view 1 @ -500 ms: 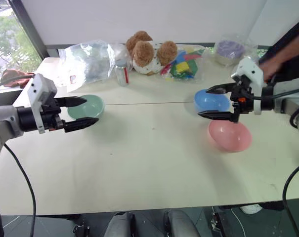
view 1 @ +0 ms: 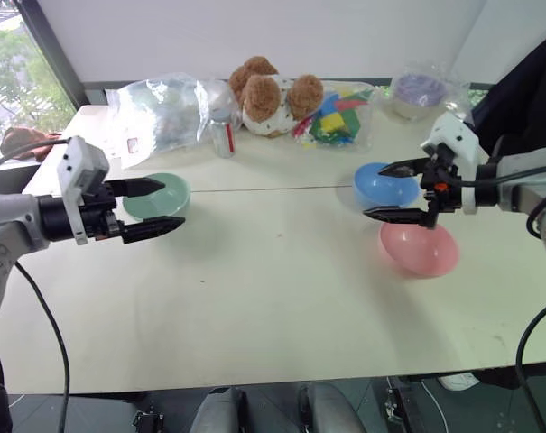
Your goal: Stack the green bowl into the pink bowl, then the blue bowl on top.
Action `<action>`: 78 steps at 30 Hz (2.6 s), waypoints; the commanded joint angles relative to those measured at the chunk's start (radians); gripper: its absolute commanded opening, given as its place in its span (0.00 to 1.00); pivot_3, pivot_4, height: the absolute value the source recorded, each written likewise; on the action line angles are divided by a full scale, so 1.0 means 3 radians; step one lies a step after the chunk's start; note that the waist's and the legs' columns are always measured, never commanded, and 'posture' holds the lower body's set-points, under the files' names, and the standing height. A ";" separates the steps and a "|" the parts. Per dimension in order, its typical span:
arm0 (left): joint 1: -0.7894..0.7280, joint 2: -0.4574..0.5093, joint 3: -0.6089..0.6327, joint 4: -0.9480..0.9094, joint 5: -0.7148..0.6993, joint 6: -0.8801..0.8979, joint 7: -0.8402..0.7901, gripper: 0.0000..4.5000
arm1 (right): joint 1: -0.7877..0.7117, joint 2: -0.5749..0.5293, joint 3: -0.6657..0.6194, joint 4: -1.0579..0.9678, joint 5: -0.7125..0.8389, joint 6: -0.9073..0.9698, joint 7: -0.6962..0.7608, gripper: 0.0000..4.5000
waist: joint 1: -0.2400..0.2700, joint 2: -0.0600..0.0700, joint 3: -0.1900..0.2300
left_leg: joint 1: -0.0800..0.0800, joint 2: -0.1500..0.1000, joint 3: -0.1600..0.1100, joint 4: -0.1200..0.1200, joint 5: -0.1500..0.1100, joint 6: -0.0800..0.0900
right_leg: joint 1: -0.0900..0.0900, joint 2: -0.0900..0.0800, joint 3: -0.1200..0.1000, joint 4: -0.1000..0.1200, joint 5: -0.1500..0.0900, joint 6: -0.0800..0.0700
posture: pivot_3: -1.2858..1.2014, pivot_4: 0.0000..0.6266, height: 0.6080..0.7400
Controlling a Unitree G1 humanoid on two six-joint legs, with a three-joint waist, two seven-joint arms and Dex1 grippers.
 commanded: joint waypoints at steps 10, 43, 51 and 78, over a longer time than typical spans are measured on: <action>-0.0133 -0.0084 -0.0090 -0.0024 -0.0006 -0.0053 -0.0020 0.99 | 0.0074 -0.0076 -0.0102 -0.0167 -0.0082 0.0407 -0.0304 1.00 | 0.0004 0.0000 0.0000 | 0.0000 -0.0001 0.0000 0.0000 0.0000 0.0000 | 0.0000 0.0000 0.0000 0.0000 0.0000 0.0000 | 0.52 0.24 1.00; -0.0325 -0.0113 -0.0232 0.0138 0.0171 -0.0145 -0.0085 1.00 | 0.0531 0.0161 0.0476 -0.1149 -0.0161 0.0308 -0.0295 0.01 | -0.0024 -0.0003 -0.0002 | 0.0003 0.0005 0.0000 0.0001 0.0000 0.0000 | 0.0001 0.0012 0.0004 0.0003 0.0000 0.0000 | 0.52 0.24 1.00; -0.0262 -0.0096 -0.0157 0.0031 0.0137 -0.0102 0.0003 1.00 | -0.0207 0.0963 0.1610 -0.0397 -0.0866 -0.0550 0.0044 0.01 | 0.0003 -0.0006 -0.0003 | -0.0001 -0.0001 0.0000 0.0003 0.0000 -0.0001 | 0.0000 0.0008 0.0001 0.0000 0.0000 0.0000 | 0.52 0.24 1.00; -0.0002 0.0083 -0.0379 0.0664 0.0886 -0.0835 0.0052 1.00 | -0.0806 0.1106 -0.0038 -0.0058 -0.0061 0.0422 0.0180 0.99 | 0.0018 -0.0006 -0.0003 | 0.0000 -0.0002 -0.0008 -0.0003 0.0003 -0.0007 | 0.0001 -0.0004 -0.0011 -0.0001 0.0000 -0.0001 | 0.52 0.24 1.00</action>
